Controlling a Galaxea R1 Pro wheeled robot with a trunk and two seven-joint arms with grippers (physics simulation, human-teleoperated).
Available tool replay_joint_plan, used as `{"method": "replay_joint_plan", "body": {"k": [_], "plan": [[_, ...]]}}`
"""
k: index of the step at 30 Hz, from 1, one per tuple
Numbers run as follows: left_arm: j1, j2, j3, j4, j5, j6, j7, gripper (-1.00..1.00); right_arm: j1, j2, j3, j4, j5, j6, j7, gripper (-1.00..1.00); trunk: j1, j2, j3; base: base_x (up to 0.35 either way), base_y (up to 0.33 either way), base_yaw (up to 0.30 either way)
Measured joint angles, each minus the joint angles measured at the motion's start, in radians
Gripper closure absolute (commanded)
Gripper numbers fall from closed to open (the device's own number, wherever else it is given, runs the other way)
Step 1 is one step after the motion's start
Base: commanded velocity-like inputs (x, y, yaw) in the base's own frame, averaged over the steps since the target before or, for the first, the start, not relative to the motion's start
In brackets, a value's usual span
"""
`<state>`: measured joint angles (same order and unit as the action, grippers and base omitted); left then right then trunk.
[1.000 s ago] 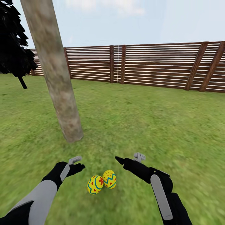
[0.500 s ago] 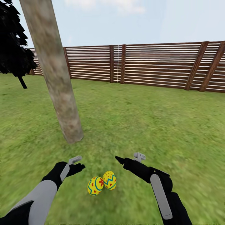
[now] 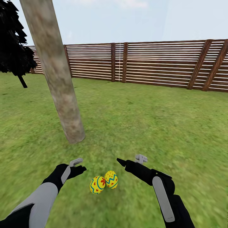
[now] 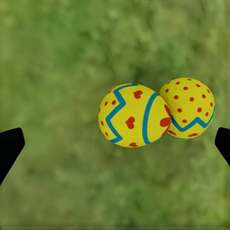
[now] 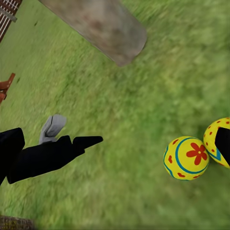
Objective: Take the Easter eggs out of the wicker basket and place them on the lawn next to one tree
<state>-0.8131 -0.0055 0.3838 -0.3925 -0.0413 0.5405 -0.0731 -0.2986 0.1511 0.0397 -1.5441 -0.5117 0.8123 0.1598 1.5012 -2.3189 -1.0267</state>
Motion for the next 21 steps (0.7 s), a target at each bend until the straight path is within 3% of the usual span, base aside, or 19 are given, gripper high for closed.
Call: {"method": "replay_joint_plan", "body": {"k": [21], "plan": [[0.000, 0.000, -0.001, 0.000, 0.000, 0.000, 0.000, -1.00, 0.000, 0.002, 0.000, 0.000, 0.000, -0.001, 0.000, -1.00, -0.081, 0.147, 0.032, 0.000, 0.000, 0.000]]}}
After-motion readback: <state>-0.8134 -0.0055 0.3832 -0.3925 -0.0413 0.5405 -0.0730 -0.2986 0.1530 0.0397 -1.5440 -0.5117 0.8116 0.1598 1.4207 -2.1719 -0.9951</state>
